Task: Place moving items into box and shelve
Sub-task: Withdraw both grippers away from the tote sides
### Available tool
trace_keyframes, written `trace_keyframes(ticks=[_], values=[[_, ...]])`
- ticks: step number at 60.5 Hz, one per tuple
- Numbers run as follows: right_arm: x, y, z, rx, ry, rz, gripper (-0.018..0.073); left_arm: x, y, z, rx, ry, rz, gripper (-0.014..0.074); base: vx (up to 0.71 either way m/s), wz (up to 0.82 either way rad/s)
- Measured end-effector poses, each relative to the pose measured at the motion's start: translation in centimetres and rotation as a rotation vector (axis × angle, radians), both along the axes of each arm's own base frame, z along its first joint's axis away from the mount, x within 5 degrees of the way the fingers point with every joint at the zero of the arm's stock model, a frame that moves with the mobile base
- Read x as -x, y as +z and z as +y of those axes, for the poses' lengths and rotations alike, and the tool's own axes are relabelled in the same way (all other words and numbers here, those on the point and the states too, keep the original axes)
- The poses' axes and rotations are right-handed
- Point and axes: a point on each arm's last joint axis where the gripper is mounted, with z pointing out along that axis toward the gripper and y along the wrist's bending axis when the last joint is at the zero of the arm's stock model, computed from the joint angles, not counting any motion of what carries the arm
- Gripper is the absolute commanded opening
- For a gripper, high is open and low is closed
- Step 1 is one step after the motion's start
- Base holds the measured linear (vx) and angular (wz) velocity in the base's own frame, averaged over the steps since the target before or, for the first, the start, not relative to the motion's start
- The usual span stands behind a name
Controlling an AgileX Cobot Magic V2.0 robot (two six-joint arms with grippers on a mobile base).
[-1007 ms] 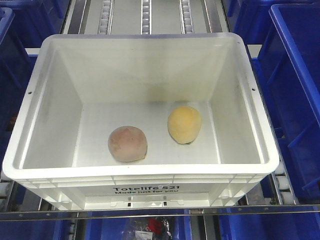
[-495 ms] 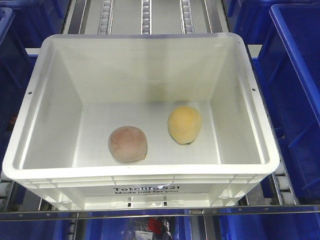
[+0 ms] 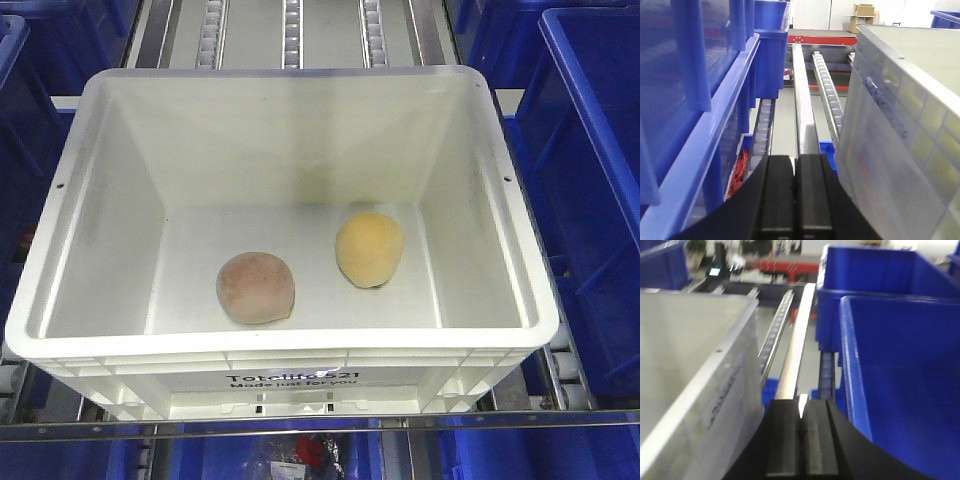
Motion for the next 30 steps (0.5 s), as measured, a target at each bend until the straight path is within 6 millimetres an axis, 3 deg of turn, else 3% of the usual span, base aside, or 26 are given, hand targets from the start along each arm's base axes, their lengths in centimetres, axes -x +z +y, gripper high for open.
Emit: trace_keyframes(ticks=[18, 30], values=[[0.1, -6.5, -0.5, -0.118, -0.110, -0.091, -0.0015, 0.0, 0.0, 0.0, 0.000, 0.000, 0.000, -0.0013, 0.00, 0.00], [0.0, -6.5, -0.6, -0.117, -0.111, -0.148, -0.0015, 0.0, 0.0, 0.0, 0.000, 0.000, 0.000, -0.0013, 0.00, 0.00]])
